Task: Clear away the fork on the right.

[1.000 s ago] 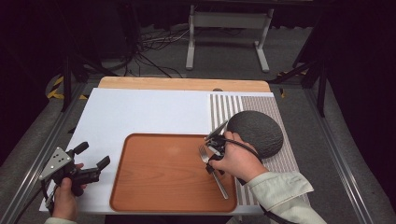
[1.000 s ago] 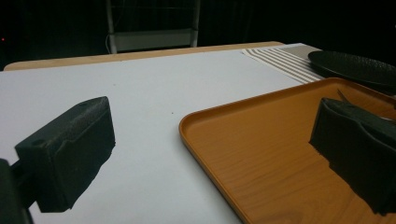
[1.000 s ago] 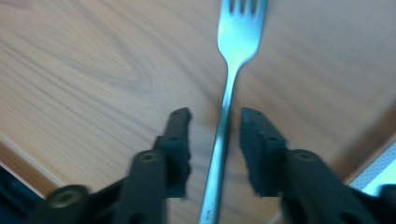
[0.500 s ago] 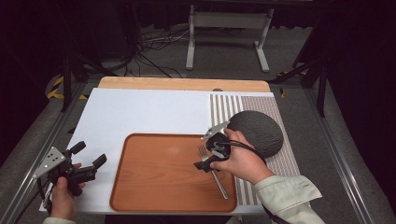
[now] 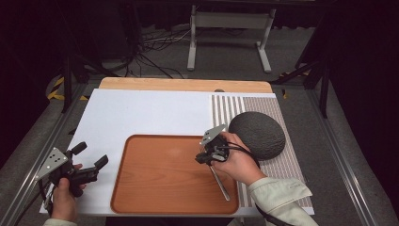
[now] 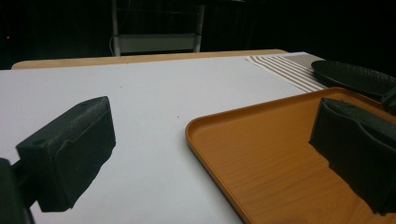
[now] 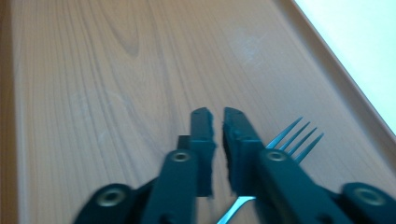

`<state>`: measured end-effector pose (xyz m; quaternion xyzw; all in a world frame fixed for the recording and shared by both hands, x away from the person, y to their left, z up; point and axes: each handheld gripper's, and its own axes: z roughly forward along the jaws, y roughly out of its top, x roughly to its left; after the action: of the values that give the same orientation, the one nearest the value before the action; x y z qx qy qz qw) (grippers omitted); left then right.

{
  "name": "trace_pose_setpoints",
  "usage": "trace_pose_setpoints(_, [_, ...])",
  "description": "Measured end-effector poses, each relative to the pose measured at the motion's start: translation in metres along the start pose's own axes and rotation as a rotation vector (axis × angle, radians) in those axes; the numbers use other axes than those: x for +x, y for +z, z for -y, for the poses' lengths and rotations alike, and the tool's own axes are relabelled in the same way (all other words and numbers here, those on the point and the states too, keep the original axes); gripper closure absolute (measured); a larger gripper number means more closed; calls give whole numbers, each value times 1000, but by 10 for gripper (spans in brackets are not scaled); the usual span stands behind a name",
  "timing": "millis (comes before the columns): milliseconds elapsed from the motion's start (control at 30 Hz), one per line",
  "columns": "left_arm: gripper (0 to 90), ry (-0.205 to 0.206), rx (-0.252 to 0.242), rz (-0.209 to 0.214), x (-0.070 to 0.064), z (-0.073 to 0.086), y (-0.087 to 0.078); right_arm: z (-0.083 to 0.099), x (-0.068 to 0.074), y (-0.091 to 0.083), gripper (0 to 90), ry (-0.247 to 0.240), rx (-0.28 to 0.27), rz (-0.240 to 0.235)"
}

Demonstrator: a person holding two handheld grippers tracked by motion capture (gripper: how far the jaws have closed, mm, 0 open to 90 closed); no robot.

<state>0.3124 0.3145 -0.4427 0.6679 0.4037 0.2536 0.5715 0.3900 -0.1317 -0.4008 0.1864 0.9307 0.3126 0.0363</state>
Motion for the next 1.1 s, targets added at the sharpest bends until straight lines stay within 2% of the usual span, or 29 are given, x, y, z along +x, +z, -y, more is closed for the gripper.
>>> trace_pose_setpoints(33, [9, 2, 0, 1, 0, 0, 0, 0, -1, 2, 900, -16, 13, -2])
trace_pose_setpoints(100, [9, 12, 3, 3, -1, -1, 1, 1, -3, 6, 900, -29, 31, 11])
trace_pose_setpoints(300, [10, 7, 6, 10, -2, 0, 3, 2, -7, 13, 900, -28, 48, 6])
trace_pose_setpoints(333, [10, 7, 6, 11, -2, 0, 3, 3, -8, 17, 900, -37, 68, 11])
trace_pose_setpoints(600, [10, 11, 11, 14, -3, 0, 3, 6, -12, 25, 900, -46, 102, 20])
trace_pose_setpoints(1100, [10, 16, 12, 16, -3, 0, 4, 9, -16, 31, 900, -46, 131, 30])
